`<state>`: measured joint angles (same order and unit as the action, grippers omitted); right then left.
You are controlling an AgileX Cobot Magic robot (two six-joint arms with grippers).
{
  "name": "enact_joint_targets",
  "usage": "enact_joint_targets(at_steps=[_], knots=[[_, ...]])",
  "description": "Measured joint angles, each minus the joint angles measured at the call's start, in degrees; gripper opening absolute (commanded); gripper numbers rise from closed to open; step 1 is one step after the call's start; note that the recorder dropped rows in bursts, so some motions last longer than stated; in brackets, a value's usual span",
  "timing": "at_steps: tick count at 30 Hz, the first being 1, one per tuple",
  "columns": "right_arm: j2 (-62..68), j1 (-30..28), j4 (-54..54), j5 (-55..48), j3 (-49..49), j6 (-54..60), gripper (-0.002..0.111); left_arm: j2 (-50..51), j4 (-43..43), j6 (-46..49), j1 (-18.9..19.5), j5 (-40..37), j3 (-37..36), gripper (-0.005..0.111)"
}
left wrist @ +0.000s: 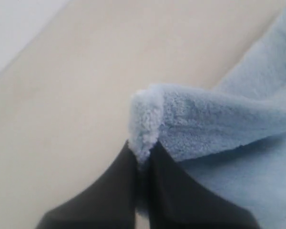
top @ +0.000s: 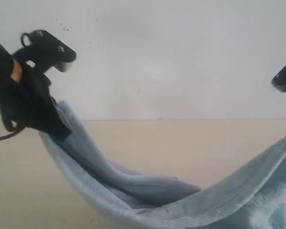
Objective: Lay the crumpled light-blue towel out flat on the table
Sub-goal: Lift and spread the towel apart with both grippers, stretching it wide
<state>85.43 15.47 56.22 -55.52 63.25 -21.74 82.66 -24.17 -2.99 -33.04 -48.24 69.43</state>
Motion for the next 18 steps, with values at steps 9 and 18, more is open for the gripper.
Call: enact_joint_targets(at_steps=[9,18], knots=[[-9.3,-5.1,-15.4,12.4,0.0,-2.0,0.0,-14.7,-17.7,-13.2,0.0,-6.3,-3.4,0.004],[-12.5,-5.1,-14.8,11.1,0.0,-1.6,0.0,-21.2,-23.3,-13.3,0.0,-12.9,-10.4,0.004]])
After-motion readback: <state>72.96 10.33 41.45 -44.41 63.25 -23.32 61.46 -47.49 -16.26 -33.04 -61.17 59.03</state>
